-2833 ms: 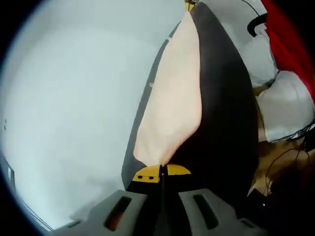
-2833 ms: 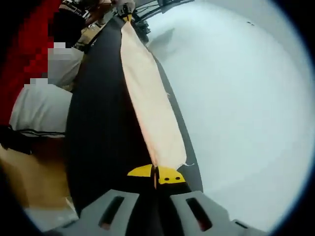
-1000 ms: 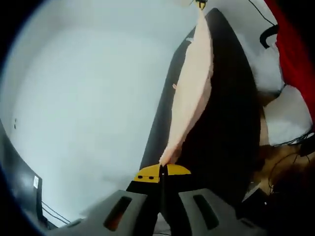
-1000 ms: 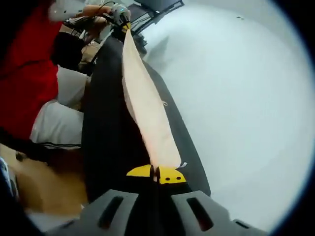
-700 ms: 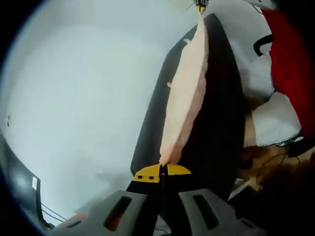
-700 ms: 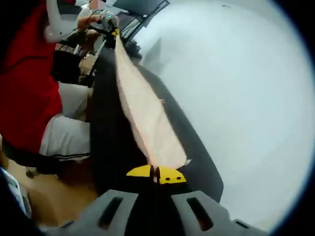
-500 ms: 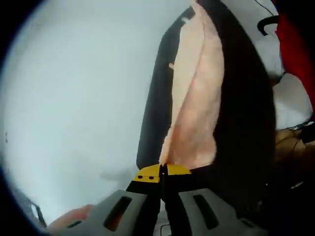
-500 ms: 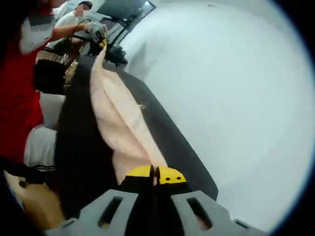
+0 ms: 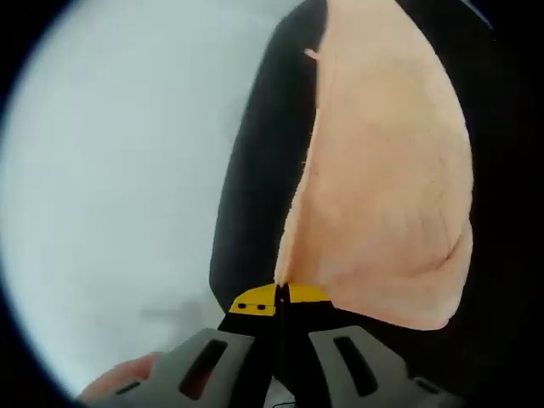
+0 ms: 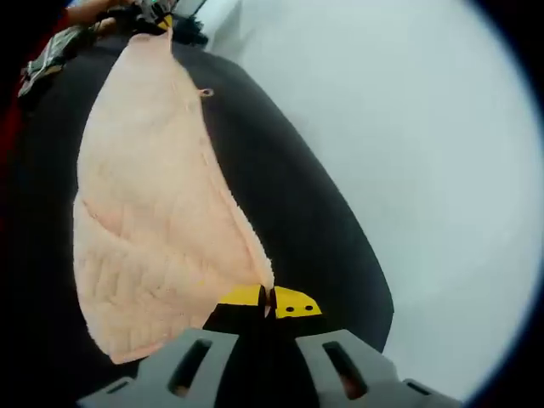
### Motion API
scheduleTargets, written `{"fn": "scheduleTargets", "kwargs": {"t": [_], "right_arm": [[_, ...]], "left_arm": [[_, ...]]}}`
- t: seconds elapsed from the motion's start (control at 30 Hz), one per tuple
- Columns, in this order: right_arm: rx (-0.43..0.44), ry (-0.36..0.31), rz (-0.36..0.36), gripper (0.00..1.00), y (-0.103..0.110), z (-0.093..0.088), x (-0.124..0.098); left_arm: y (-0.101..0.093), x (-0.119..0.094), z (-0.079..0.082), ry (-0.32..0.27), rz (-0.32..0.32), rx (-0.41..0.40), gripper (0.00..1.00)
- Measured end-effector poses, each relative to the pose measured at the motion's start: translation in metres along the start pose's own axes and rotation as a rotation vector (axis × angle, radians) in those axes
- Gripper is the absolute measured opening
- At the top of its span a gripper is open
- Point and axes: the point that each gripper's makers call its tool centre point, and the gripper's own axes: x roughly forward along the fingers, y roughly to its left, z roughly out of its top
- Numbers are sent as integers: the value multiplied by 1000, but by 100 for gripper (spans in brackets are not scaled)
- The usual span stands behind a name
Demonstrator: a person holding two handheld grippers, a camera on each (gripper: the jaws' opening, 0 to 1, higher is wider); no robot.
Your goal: Fold the towel on the table until its edges align and the towel forms a compact rectangular stack.
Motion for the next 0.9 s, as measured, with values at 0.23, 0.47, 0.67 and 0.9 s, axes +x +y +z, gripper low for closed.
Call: {"fn": "scheduleTargets", "kwargs": {"t": [0.23, 0.47, 0.67, 0.9], "right_arm": [[-80, -108, -32, 0, 19, -2, -30], [140, -144, -51, 0, -25, 5, -4], [97, -10, -42, 0, -37, -5, 48], [122, -6, -91, 0, -50, -5, 55]], "left_arm": [[-26, -45, 12, -69, 79, 219, 0], [12, 1, 2, -81, 37, 4, 0], [23, 57, 3, -62, -23, -46, 0], [31, 77, 5, -80, -19, -122, 0]]}}
